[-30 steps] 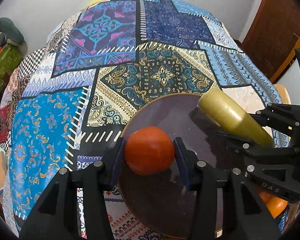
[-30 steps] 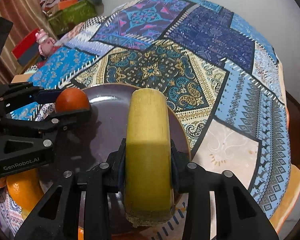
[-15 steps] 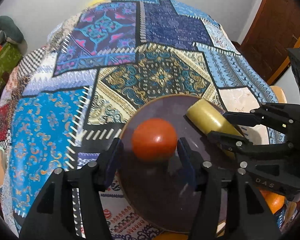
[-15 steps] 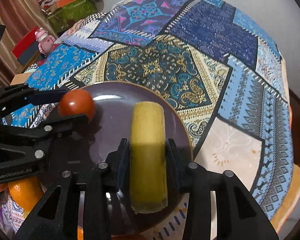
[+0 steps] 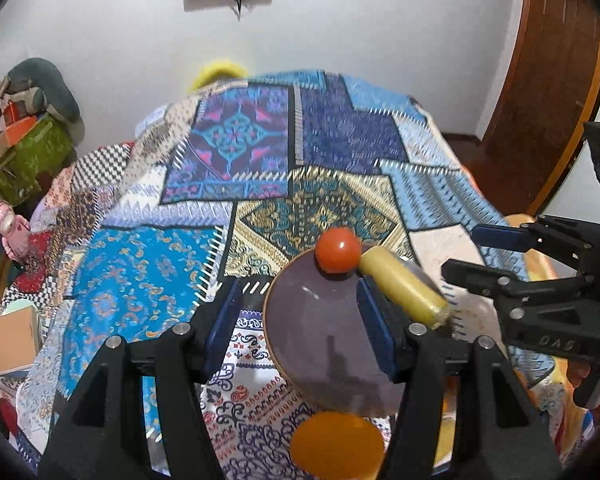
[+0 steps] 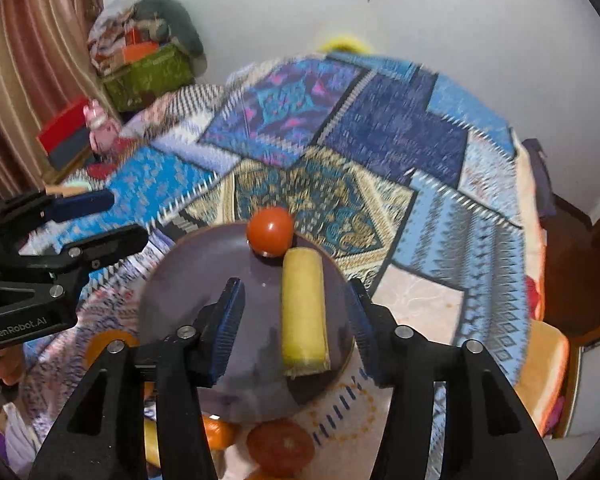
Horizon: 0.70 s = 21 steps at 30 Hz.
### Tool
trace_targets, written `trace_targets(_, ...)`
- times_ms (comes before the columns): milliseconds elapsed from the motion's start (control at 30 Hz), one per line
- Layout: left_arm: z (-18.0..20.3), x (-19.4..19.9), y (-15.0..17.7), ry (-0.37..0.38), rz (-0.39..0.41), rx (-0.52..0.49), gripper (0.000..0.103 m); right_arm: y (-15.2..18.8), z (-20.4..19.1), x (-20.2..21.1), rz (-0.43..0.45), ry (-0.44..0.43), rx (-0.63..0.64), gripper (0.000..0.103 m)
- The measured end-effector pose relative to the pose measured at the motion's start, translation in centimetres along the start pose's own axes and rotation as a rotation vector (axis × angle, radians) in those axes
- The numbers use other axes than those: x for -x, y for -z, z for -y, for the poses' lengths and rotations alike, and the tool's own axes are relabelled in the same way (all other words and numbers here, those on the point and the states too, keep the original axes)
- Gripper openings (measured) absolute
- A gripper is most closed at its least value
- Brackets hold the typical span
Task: Organize fruits
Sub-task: 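Lower the tomato onto the purple plate and open the left tool while the right tool releases the stalk there, then grasp the stickered large orange with the left tool while the right tool grasps another large orange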
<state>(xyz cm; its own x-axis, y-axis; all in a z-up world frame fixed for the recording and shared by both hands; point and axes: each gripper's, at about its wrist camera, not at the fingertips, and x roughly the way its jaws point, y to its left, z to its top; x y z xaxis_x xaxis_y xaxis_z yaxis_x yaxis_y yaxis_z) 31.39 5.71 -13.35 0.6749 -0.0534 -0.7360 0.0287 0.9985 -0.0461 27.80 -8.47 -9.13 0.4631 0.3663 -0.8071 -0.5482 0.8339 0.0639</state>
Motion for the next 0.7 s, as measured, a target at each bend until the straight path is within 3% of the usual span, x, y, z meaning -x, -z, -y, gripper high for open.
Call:
trace_targets(367,1.1,7.2,1.9,-0.03,0.127,-0.036,0.068,3.2,0.8,7.6,0.16,-0.004,-0.087,0.058)
trace_targets(500,0.8,8.0,3.2,-0.011,0.118,-0.019,0.069,5.3,1.0,8.6,0.179,0.007,-0.118,0.062)
trace_targets(700,0.6,6.9,6.4,0.001,0.052,-0.001,0.07,8.9,0.7,7.4,0.138,0.035,-0.153,0.062)
